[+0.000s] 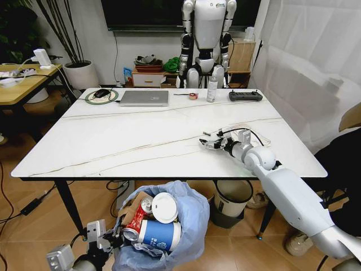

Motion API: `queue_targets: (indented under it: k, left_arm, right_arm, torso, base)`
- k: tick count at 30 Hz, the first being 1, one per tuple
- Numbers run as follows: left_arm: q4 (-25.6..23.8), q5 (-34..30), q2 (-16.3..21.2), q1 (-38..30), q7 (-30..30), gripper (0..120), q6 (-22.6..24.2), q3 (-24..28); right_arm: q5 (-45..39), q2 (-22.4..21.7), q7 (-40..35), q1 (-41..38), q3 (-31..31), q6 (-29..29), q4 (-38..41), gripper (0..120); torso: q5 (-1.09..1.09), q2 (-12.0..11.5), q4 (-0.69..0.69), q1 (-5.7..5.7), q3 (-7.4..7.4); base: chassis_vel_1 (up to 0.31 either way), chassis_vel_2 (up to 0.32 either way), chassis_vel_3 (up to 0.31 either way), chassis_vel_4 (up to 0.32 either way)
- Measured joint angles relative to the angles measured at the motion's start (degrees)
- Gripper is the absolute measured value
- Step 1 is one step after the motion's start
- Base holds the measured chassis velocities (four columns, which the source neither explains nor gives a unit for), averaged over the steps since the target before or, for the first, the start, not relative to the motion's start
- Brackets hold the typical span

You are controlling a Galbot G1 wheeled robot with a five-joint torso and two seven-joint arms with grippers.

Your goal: Pick up the trash bin and place the trash from the table into it.

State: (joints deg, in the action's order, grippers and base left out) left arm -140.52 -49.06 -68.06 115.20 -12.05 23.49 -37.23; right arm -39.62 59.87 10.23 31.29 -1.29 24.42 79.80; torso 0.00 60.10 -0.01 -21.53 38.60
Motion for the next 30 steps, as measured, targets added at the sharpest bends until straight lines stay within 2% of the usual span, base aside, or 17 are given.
queue_targets:
  k: [4,8,12,14,17,18,24,25,28,30]
  left_arm:
    - [0.02,-0.05,0.01,-0.05,-0.01,0,-0.01,0.00]
    - [0.09,-0.06,0.01,-0.08,-0.02,0,-0.02,0.01]
    - [0.09,-0.09,0.02,-0.10,-0.02,0,-0.04,0.06]
    - [0.10,-0.09,0.02,-0.13,-0.02,0,-0.05,0.11]
    - [0.15,-0.09,0.00,-0.21,-0.02,0,-0.06,0.19]
    - [0.14,-0.08,0.00,-0.20,-0.02,0,-0.06,0.21]
    - [0.15,-0.08,0.00,-0.19,-0.02,0,-0.06,0.17]
    - [0.15,-0.08,0.02,-0.18,-0.02,0,-0.07,0.12]
    - [0.14,-0.08,0.03,-0.15,-0.02,0,-0.07,0.10]
    - [0.13,-0.08,0.03,-0.15,-0.02,0,-0.06,0.09]
  right_arm:
    - [1.15,0.52,-0.06,-0.49,-0.34,-0.08,-0.81,99]
    - [2.71,0.94,-0.15,-0.87,-0.55,-0.40,-1.78,90]
    - [3.16,0.43,-0.32,-1.19,-0.72,-0.33,-2.07,71]
    - [3.15,0.28,-0.35,-1.19,-0.75,-0.28,-1.99,68]
    - [3.10,0.04,-0.50,-1.13,-0.81,-0.09,-1.74,56]
    - [3.09,-0.07,-0.56,-1.02,-0.90,-0.06,-1.56,49]
    - [3.08,-0.22,-0.58,-0.91,-1.04,-0.04,-1.39,32]
    - [3.08,-0.30,-0.59,-0.89,-1.14,-0.02,-1.34,25]
    - [3.09,-0.59,-0.67,-0.83,-1.40,-0.02,-1.17,11]
    - [3.09,-0.68,-0.69,-0.79,-1.46,-0.02,-1.13,10]
  torso:
    - [0.00,0.00,0.00,0.00,0.00]
    - [0.00,0.01,0.00,0.00,-0.01]
    - [0.01,0.01,0.02,0.00,-0.01]
    - [0.01,0.01,0.01,0.01,-0.01]
    - [0.00,0.01,0.01,0.00,-0.01]
    - [0.01,0.01,0.01,0.00,-0.01]
    - [0.00,0.01,0.01,0.01,-0.01]
    - [0.00,0.01,0.00,0.00,-0.01]
    - [0.00,0.01,0.00,0.00,-0.01]
    - [0.00,0.01,-0.01,0.00,-0.01]
  base:
    - [0.000,0.000,0.000,0.000]
    - [0.000,0.000,0.000,0.000]
    - [0.000,0.000,0.000,0.000]
    - [0.000,0.000,0.000,0.000]
    - [0.000,0.000,0.000,0.000]
    - [0.000,0.000,0.000,0.000]
    - [0.000,0.000,0.000,0.000]
    - [0.000,0.000,0.000,0.000]
    - [0.000,0.000,0.000,0.000]
    - [0.000,0.000,0.000,0.000]
